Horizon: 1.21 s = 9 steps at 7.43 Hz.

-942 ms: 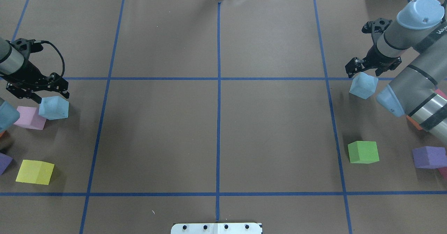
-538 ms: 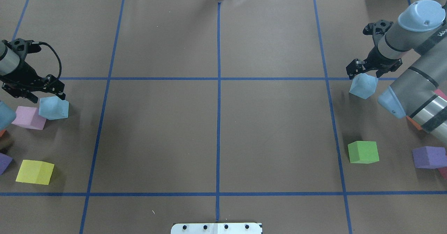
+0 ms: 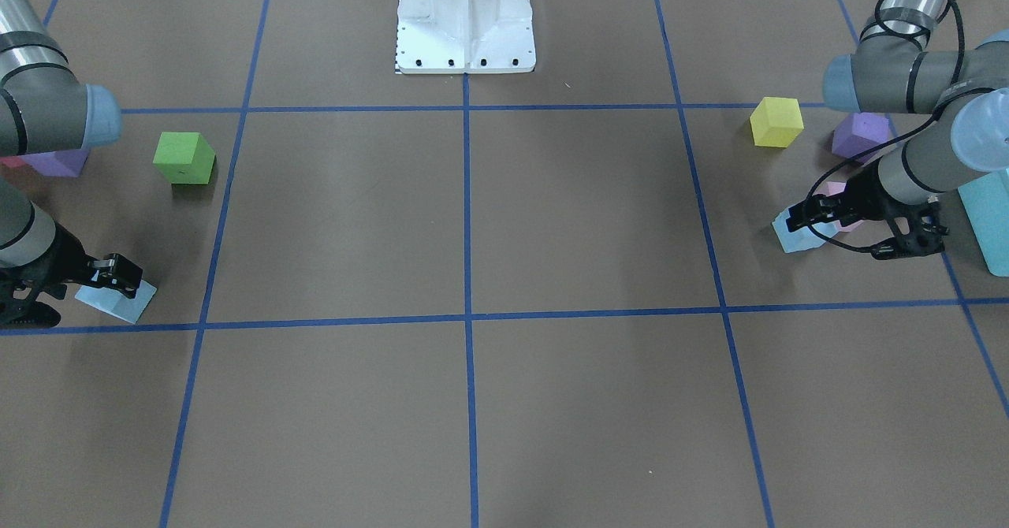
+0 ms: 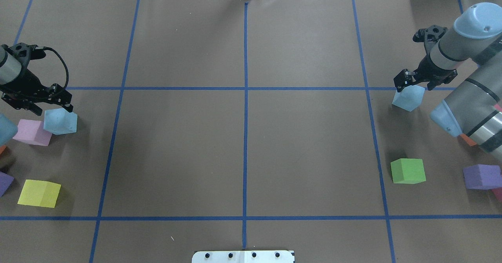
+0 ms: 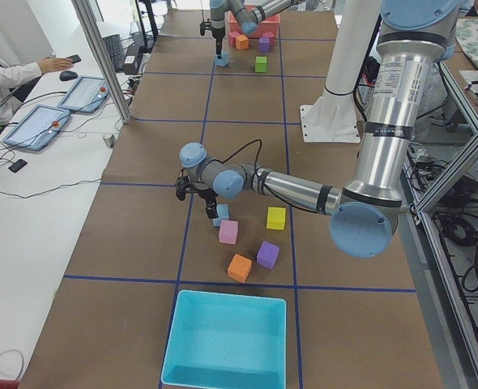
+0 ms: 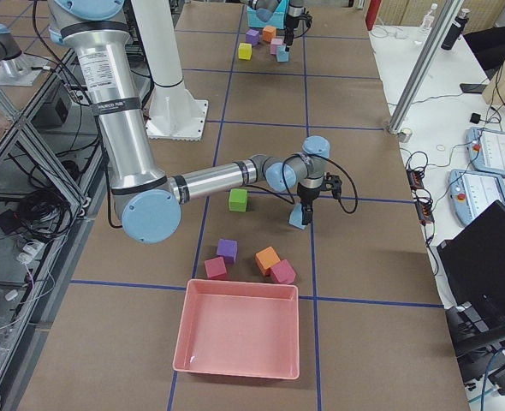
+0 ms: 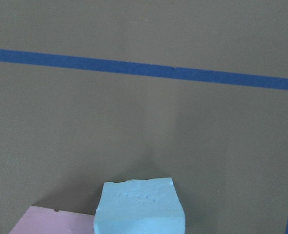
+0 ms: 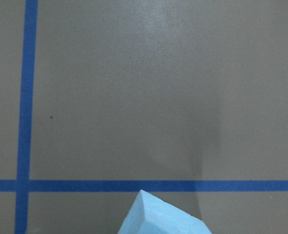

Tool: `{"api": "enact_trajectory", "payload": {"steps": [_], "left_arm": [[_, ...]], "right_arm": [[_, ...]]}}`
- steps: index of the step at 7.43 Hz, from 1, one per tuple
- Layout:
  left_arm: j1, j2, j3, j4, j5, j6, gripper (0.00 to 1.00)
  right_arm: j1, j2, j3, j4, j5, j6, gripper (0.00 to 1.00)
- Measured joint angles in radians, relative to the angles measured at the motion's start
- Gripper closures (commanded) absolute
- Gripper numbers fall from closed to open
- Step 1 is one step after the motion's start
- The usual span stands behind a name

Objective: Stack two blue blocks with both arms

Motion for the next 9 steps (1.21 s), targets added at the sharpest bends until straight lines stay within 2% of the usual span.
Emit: {"api": "enact_trajectory", "payload": {"steps": [2,4,5,9], "left_arm": [[-0.004,0.0,-0.001,0.0,0.0,0.0,0.03],[-0.005,0.0,-0.001,0.0,0.0,0.0,0.03],[-0.007,0.0,-0.002,0.0,0.0,0.0,0.03],[-0.014,0.005,0.003,-0.002,0.003,0.015,0.03]], "right_arm": [[-0.011,0.0,0.001,0.0,-0.007,0.064,0.18],[-0.022,0.002,-0.014,0.016,-0.017,0.085,0.28],[-0.03,0.004,-0.036,0.048,-0.023,0.088,0.38],[-0.039,0.034,-0.036,0.072,-0.018,0.092,0.4]]}}
